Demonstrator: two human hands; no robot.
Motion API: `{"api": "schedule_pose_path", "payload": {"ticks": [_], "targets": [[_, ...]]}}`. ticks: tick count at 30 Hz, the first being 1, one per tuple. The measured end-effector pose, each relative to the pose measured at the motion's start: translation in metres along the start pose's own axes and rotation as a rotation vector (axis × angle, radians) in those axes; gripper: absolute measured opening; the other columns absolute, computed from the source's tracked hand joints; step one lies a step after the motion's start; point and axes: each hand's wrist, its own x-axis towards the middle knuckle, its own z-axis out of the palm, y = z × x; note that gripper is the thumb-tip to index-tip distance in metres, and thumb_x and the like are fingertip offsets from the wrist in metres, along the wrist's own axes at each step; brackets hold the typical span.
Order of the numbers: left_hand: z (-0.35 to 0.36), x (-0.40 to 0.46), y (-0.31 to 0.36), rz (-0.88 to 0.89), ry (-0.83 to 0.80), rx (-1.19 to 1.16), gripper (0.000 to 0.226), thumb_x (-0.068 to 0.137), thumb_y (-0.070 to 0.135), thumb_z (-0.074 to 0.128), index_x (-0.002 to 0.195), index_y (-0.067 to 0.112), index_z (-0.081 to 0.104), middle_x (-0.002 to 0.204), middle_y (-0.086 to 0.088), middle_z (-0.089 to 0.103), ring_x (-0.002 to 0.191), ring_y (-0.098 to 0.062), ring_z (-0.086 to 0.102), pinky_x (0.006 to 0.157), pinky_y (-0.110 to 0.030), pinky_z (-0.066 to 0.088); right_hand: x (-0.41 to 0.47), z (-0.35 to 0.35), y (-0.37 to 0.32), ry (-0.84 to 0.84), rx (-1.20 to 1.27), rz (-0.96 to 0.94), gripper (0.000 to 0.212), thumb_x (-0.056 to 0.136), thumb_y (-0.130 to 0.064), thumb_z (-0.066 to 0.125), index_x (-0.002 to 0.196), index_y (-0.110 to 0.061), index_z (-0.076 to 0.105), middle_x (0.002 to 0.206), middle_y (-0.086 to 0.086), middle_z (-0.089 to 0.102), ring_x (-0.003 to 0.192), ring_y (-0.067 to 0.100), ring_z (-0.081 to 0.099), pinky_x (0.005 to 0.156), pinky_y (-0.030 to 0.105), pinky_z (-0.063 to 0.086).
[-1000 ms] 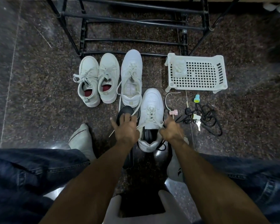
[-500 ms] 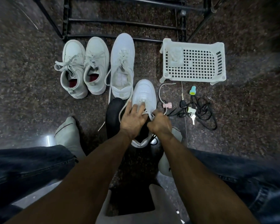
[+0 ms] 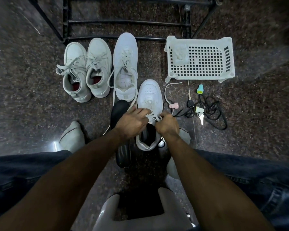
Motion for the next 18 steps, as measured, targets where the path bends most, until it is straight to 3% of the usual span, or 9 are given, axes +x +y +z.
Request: {"api": "schedule_pose_path", "payload": {"ticks": [2,7,9,11,14,18], "targets": [[-0.009,0.004,0.000,-0.139,-0.065,-0.204,0.035,0.088,0.031,0.039,0.096,0.009,0.064,0.118,-0.004,0.062,0.087,-0.028,0.066,0.065,-0.039,0.055,0.001,-0.003,0.000,-0.010,0.019,0.019,0.031,0.079,-0.018,0.063,0.109,-0.022,0.067,0.111,0.009,0.070,0.105,0.030,0.063,0.085,0.030,0.048],[-0.016,0.024,-0.003,-0.568,-0.149,-0.521,0.018,0.085,0.022,0.059,0.097,0.017,0.071,0.113,0.001,0.069,0.101,-0.022,0.064,0.087,-0.039,0.052,-0.015,-0.002,-0.006,0.041,-0.009,0.027,0.037,0.084,-0.009,0.057,0.120,-0.016,0.059,0.117,0.014,0.065,0.109,0.033,0.060,0.084,0.032,0.046],[-0.021,0.031,-0.002,-0.639,-0.194,-0.543,0.018,0.084,0.021,0.062,0.097,0.018,0.073,0.109,0.002,0.071,0.100,-0.019,0.064,0.089,-0.035,0.052,-0.032,0.006,-0.004,0.187,-0.055,0.003,0.041,0.084,-0.013,0.058,0.124,-0.013,0.051,0.118,0.013,0.061,0.108,0.034,0.059,0.083,0.036,0.046],[-0.026,0.035,-0.002,-0.677,-0.242,-0.547,0.019,0.083,0.022,0.062,0.097,0.018,0.074,0.107,0.001,0.071,0.100,-0.020,0.064,0.088,-0.034,0.052,-0.052,0.014,0.000,0.299,-0.105,-0.062,0.028,0.086,-0.022,0.058,0.113,-0.014,0.055,0.109,0.010,0.063,0.103,0.032,0.060,0.081,0.036,0.044],[-0.029,0.036,-0.001,-0.728,-0.257,-0.592,0.018,0.081,0.019,0.062,0.092,0.017,0.075,0.103,0.000,0.073,0.098,-0.019,0.065,0.088,-0.036,0.054,-0.072,0.024,0.003,0.156,-0.138,-0.123,0.020,0.091,-0.029,0.053,0.105,-0.016,0.061,0.104,0.010,0.067,0.099,0.033,0.062,0.075,0.033,0.043],[-0.034,0.034,0.002,-0.771,-0.257,-0.635,0.018,0.081,0.017,0.064,0.094,0.017,0.076,0.105,0.000,0.073,0.101,-0.018,0.065,0.091,-0.034,0.053,-0.064,0.024,-0.010,0.002,-0.283,-0.019,0.027,0.089,-0.023,0.053,0.112,-0.013,0.064,0.115,0.013,0.066,0.109,0.033,0.061,0.085,0.035,0.049]]}}
